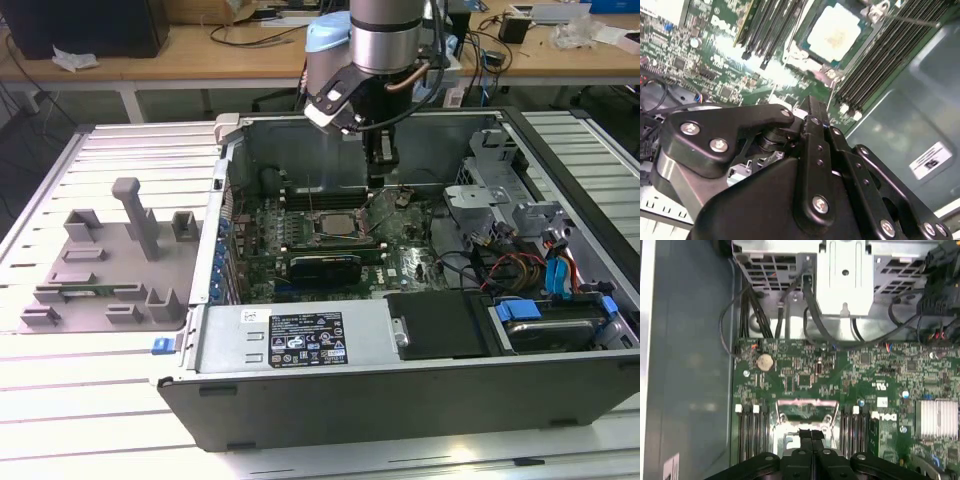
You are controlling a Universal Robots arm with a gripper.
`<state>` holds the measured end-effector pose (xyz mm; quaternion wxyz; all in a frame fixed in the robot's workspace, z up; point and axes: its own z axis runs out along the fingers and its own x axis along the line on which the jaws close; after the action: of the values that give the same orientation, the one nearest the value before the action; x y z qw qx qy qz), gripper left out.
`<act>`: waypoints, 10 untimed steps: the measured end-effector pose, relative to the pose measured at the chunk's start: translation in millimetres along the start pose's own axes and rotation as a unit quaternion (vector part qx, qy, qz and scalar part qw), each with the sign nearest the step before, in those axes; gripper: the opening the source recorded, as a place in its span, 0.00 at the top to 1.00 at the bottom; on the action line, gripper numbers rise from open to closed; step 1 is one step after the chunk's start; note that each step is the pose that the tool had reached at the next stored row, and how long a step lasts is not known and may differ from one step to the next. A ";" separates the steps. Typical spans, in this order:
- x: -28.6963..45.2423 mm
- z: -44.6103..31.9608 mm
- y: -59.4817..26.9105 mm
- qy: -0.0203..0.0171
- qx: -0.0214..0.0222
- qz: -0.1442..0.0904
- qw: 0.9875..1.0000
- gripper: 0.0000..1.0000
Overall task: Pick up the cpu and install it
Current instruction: 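Close the cpu cover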
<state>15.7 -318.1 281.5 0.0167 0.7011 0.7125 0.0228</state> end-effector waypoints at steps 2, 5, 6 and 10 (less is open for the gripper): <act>-0.1 0.6 9.3 0.000 0.000 0.000 1.000 0.89; -0.3 1.0 17.3 0.000 0.000 0.000 1.000 0.89; -0.3 1.1 19.0 0.000 0.000 0.000 1.000 0.89; -0.3 1.2 20.4 0.000 0.000 0.000 1.000 0.89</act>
<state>36.1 -318.1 281.4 0.0167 0.7012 0.7124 0.0228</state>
